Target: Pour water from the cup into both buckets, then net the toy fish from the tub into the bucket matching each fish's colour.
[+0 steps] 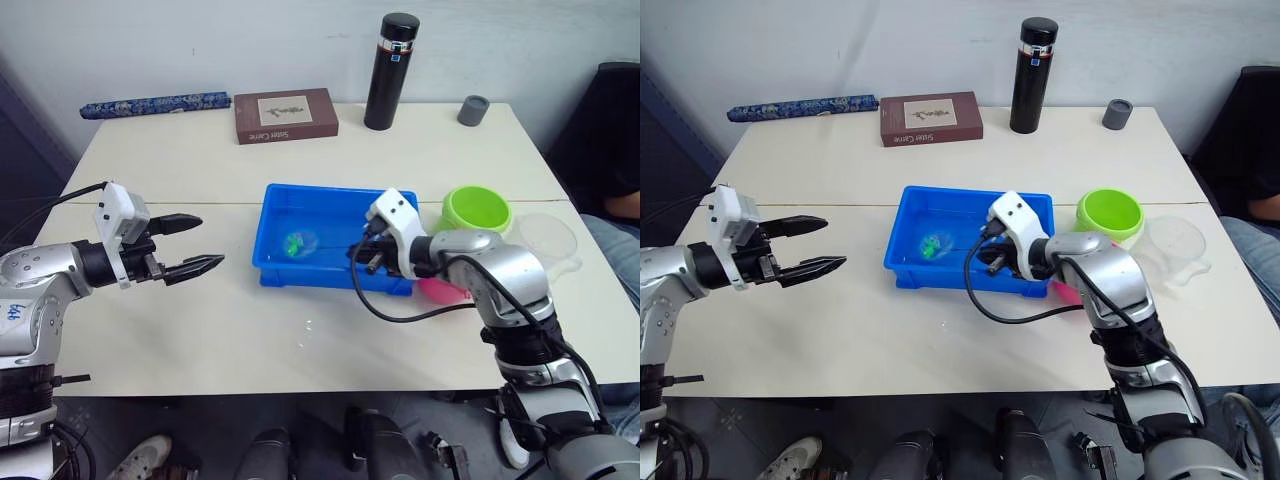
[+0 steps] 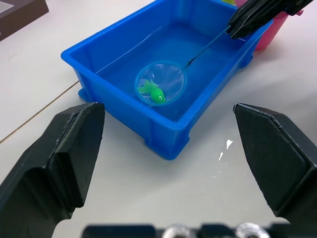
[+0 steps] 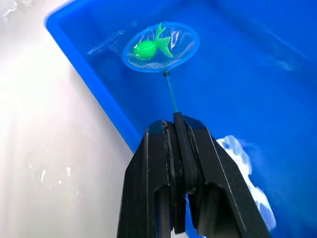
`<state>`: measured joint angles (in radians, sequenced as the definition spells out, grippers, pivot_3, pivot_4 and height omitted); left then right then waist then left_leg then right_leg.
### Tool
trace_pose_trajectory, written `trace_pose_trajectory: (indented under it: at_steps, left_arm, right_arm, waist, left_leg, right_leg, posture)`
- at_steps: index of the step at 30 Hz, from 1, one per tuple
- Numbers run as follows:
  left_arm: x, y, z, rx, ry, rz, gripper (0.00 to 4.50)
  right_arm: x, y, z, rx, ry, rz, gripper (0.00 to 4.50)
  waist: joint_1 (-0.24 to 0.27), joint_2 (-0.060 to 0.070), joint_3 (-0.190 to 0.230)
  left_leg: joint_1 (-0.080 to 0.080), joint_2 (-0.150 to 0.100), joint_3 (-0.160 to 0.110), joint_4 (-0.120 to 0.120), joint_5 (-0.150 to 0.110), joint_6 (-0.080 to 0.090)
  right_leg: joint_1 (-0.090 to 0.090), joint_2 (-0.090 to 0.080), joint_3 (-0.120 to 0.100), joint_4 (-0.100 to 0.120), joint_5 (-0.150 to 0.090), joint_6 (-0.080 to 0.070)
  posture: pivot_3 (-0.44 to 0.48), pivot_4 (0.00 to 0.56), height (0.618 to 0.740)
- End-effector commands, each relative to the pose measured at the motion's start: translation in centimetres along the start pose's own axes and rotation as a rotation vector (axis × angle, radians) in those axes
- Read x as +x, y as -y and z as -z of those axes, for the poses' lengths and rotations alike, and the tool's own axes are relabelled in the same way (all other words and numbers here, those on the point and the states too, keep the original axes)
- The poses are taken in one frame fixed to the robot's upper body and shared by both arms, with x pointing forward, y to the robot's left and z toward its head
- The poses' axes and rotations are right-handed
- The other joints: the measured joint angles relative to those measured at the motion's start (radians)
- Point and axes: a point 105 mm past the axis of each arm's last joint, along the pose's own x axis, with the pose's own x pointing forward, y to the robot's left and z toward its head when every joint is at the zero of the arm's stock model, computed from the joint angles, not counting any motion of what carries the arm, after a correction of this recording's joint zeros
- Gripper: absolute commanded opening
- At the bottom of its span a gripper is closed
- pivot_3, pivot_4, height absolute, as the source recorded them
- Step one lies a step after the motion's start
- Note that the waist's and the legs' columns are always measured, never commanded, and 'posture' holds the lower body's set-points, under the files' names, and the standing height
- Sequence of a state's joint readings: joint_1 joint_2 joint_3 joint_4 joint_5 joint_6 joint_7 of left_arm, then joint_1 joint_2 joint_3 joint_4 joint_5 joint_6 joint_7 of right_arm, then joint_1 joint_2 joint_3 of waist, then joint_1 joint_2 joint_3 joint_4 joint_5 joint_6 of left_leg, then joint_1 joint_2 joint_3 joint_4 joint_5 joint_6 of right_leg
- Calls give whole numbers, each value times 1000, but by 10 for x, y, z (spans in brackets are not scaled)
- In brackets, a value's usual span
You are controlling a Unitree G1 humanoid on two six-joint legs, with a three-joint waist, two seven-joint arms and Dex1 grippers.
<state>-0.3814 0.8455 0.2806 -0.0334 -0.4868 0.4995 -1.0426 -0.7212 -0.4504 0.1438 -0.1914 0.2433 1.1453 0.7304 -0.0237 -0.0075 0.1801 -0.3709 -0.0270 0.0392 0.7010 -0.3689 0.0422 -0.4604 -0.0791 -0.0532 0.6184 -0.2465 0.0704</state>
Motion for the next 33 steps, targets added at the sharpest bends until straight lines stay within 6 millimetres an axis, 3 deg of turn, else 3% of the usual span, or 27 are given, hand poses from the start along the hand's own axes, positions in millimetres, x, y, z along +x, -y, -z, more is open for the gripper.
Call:
trace_pose_trajectory:
  at_steps: [1, 5, 9, 12, 16, 24, 29, 33]
  left_arm:
    - [5, 0, -13, 57, 17, 42, 4483]
    - [18, 0, -20, 74, 40, 85, 4483]
    - [34, 2, -30, 104, 71, 150, 4483]
    - [39, 1, -30, 108, 77, 161, 4483]
    - [47, -1, -32, 117, 88, 179, 4483]
    - [58, -6, -38, 140, 107, 218, 4483]
    - [63, -8, -41, 149, 115, 240, 4483]
    - [66, -9, -42, 152, 116, 249, 4483]
  right_arm:
    - [-22, 7, -10, -16, 55, 28, 0]
    - [-46, 8, -10, -32, 87, 29, 0]
    - [-92, 17, -17, -32, 162, 65, 0]
    - [-109, 23, -19, -37, 182, 104, 0]
    - [-142, 40, -24, -35, 226, 220, 0]
    - [-196, 71, -14, -41, 207, 462, 0]
    - [-223, 91, -3, -23, 187, 611, 0]
    - [-230, 101, 8, -19, 163, 690, 0]
  waist:
    - [1, 0, 0]
    - [3, 0, 0]
    - [11, 0, 0]
    - [17, 0, 0]
    - [24, 0, 0]
    - [27, 0, 0]
    - [30, 0, 0]
    - [30, 0, 0]
  left_leg:
    - [0, 0, 0, 0, 0, 0]
    - [0, 0, 0, 0, 0, 0]
    - [-1, 0, 1, 0, 0, 0]
    - [0, 0, 1, 0, 0, 0]
    - [0, 0, 2, 0, 1, 0]
    - [0, -1, 2, 0, 1, 0]
    - [0, -1, 3, 0, 1, 1]
    - [1, -1, 4, 0, 1, 1]
  right_leg:
    - [0, 0, 0, 0, 0, 0]
    - [0, 0, 0, 0, 0, 0]
    - [0, 0, 0, 0, 0, 0]
    - [0, 0, 1, 0, 0, 0]
    - [0, 0, 1, 0, 0, 0]
    - [0, 0, 1, 0, 0, 0]
    - [0, 0, 1, 1, 0, 0]
    - [0, 0, 2, 1, 0, 0]
  posture:
    - [0, 150, 740]
    - [0, 150, 740]
    - [0, 150, 740]
    - [0, 150, 740]
    - [0, 150, 740]
    - [0, 150, 740]
    - [0, 150, 740]
    - [0, 150, 740]
